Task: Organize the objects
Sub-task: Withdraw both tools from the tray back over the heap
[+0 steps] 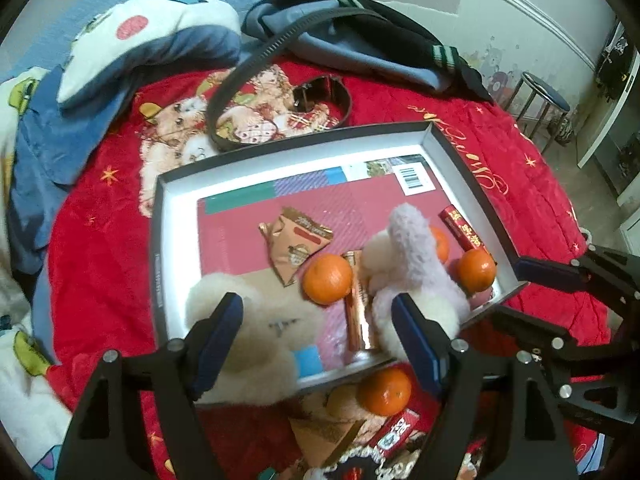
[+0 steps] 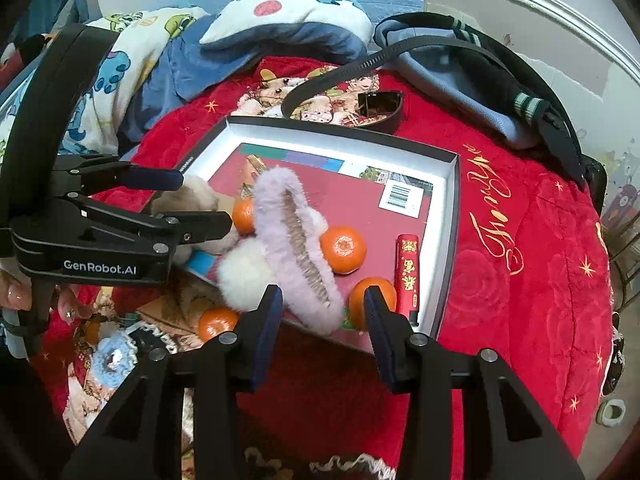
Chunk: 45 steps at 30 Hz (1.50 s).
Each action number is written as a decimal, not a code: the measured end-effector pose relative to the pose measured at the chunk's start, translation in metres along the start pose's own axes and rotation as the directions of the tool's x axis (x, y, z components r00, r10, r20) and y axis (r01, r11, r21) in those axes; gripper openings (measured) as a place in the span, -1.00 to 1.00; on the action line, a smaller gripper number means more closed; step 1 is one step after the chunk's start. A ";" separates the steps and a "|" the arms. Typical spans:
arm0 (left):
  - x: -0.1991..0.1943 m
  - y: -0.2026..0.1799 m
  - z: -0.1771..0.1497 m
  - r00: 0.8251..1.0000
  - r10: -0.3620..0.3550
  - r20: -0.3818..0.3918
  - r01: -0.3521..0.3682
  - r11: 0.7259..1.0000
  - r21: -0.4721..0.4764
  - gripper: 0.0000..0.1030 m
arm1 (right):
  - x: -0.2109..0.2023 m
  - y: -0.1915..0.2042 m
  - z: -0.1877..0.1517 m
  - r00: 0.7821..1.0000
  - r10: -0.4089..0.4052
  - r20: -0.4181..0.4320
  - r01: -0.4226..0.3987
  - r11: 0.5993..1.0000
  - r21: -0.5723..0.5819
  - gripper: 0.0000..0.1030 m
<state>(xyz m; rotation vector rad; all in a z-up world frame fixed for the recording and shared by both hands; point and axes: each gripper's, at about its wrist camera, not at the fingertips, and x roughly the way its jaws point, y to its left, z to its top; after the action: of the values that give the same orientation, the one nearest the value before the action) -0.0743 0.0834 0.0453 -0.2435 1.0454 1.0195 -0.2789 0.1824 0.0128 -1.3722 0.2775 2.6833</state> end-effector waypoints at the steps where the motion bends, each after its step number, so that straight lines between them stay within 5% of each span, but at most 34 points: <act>1: -0.003 0.000 -0.002 1.000 0.005 0.001 -0.005 1.000 -0.001 0.50 | -0.003 0.002 -0.001 1.000 -0.001 0.001 0.001 1.000 -0.001 -0.20; 14: -0.051 0.013 -0.043 0.999 0.039 -0.001 -0.039 0.998 -0.054 0.50 | -0.069 0.034 -0.034 0.998 0.017 0.055 -0.017 1.000 -0.002 -0.20; 23: -0.076 0.020 -0.107 0.997 0.060 -0.046 -0.063 0.996 -0.059 0.50 | -0.096 0.069 -0.091 0.997 0.078 -0.002 -0.078 0.996 -0.041 -0.19; 29: -0.082 0.017 -0.167 0.994 0.032 -0.107 -0.037 0.998 -0.044 0.50 | -0.094 0.109 -0.124 0.980 0.187 -0.067 -0.195 0.971 -0.141 -0.20; 35: -0.084 0.003 -0.213 0.985 -0.005 -0.175 0.010 1.000 0.024 0.50 | -0.080 0.134 -0.140 0.973 0.197 -0.119 -0.215 0.962 -0.166 -0.20; 45: -0.072 -0.018 -0.254 0.963 -0.094 -0.251 0.116 0.990 0.075 0.50 | -0.044 0.156 -0.155 0.976 0.095 -0.195 -0.148 0.949 -0.279 -0.20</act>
<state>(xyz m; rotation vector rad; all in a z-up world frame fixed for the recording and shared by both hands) -0.2202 -0.1222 -0.0342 -0.3565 1.2874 0.8581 -0.1592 -0.0041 -0.0228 -1.7394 -0.0251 2.7906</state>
